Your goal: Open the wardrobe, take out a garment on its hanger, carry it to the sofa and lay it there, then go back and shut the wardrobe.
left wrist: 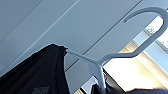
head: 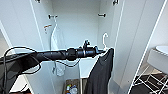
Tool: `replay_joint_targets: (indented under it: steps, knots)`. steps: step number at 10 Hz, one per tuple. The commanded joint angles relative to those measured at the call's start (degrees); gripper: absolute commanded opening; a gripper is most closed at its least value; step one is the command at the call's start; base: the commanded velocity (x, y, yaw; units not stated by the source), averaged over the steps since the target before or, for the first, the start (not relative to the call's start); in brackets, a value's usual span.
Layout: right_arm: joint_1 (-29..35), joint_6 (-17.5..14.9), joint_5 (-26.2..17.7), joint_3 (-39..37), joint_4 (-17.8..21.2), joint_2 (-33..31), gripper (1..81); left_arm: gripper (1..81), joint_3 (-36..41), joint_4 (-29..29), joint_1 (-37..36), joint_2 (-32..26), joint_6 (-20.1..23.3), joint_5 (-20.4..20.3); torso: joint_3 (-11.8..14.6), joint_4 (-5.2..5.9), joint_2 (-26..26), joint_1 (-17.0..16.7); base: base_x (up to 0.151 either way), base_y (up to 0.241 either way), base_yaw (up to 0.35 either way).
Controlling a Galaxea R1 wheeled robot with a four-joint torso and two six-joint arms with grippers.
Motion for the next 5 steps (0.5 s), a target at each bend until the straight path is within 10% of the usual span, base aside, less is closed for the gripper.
replay_joint_targets:
  steps: [1,5]
  knots:
    - [2.0,-0.3,-2.6,0.5,-0.7,0.9,81.1,1.0,3.4,4.5,-6.0,-3.2,0.5,-2.7,0.0,0.00,0.0,0.0,0.000,0.000,0.000]
    - [2.0,-0.3,-2.6,0.5,-0.6,0.9,81.1,1.0,8.6,10.2,-0.9,-5.1,0.5,-2.1,0.0,0.00,0.0,0.0,0.000,0.000,0.000]
